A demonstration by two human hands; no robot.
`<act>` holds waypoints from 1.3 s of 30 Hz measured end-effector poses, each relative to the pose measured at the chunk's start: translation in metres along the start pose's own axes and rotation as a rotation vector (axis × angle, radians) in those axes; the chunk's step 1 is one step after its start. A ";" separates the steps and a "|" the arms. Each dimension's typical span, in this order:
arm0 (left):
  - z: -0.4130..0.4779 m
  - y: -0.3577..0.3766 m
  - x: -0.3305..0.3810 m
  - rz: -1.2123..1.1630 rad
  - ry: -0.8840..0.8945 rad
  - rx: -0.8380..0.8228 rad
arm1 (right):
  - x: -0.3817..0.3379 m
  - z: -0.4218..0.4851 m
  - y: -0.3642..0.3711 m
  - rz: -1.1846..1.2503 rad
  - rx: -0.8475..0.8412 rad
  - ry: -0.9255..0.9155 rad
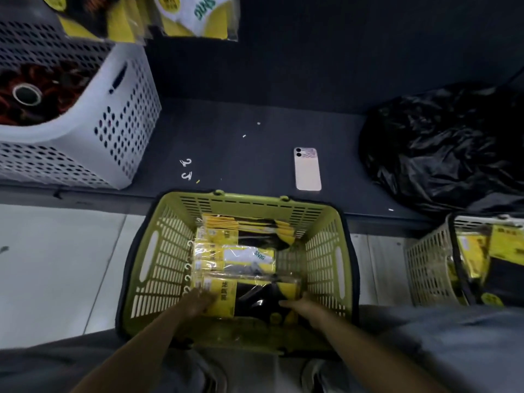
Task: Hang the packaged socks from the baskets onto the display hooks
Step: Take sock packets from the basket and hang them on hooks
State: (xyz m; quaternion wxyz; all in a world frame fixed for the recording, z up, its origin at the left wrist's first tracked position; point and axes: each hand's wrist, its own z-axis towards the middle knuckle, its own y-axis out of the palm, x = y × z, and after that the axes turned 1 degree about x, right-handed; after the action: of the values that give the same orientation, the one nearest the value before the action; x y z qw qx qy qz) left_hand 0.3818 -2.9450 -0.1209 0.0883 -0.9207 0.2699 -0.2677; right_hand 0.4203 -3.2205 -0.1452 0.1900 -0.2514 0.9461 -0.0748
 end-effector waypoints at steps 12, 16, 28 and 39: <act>0.000 0.003 0.001 -0.272 -0.153 -0.023 | -0.023 -0.011 -0.001 0.112 -0.103 -0.062; -0.009 0.003 0.021 -0.364 -0.114 0.132 | -0.049 -0.036 -0.003 0.121 -0.100 -0.171; -0.096 -0.050 0.142 -1.092 0.316 0.668 | -0.143 -0.165 -0.070 0.623 -0.007 -0.640; -0.184 -0.091 0.219 -1.080 0.845 0.327 | -0.193 -0.237 -0.077 0.602 0.002 -0.967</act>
State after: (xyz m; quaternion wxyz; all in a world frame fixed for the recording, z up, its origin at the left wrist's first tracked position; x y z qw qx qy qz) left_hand 0.4787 -2.9908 0.1597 -0.0319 -0.7182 -0.2573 -0.6458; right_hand 0.5151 -3.1790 0.1528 0.6145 0.0236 0.7815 0.1054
